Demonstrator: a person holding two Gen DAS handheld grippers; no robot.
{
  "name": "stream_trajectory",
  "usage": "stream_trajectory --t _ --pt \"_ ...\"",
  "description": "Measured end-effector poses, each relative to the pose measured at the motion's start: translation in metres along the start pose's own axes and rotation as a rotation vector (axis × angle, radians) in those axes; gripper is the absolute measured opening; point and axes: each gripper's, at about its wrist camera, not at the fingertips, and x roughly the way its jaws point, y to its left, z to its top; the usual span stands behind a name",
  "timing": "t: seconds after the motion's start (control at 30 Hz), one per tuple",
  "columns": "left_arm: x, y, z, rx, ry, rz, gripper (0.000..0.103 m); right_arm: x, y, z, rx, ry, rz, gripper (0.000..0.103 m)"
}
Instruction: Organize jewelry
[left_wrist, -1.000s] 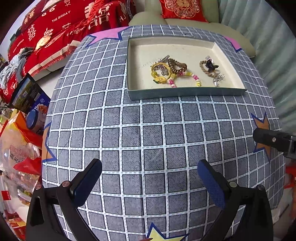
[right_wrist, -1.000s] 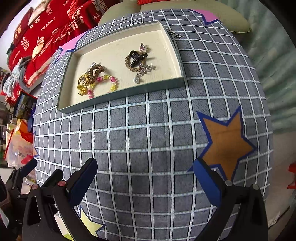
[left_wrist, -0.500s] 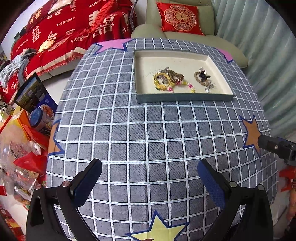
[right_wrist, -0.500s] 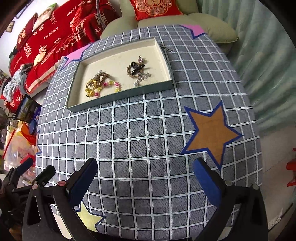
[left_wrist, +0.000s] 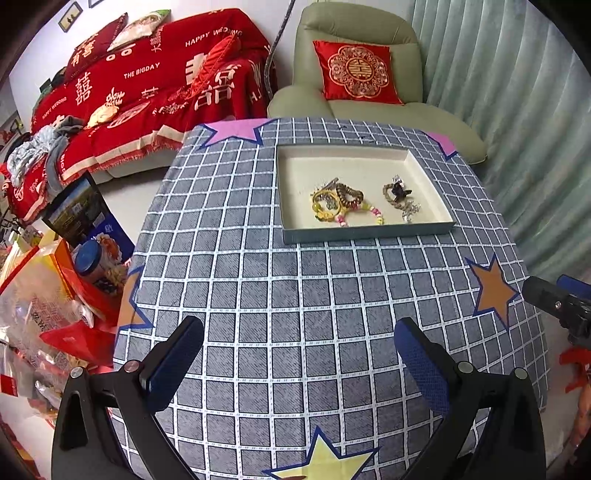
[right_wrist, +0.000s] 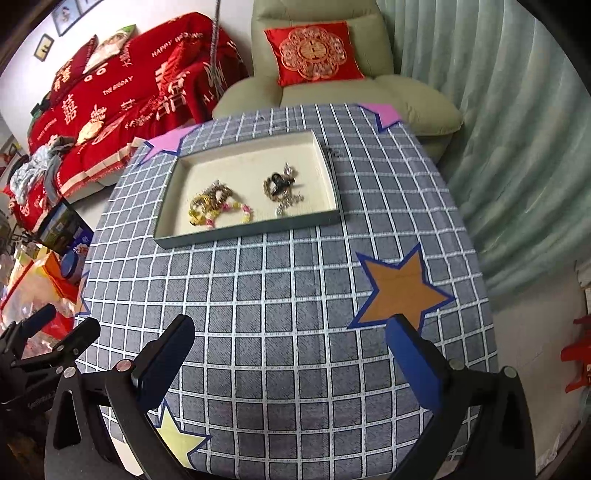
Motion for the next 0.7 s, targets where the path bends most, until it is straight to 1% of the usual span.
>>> stream_trajectory --t 0.13,0.33,0.7 --pt "-0.006 0.003 0.002 -0.002 -0.021 0.001 0.103 -0.008 0.007 0.001 -0.018 -0.03 -0.007 0.103" --pt "-0.007 0.004 0.003 -0.002 -0.024 0.003 0.103 -0.013 0.014 0.003 -0.031 -0.052 -0.029 0.103" --pt "-0.007 0.003 0.003 0.011 -0.021 0.01 0.103 -0.011 0.016 0.006 -0.036 -0.043 -0.04 0.103"
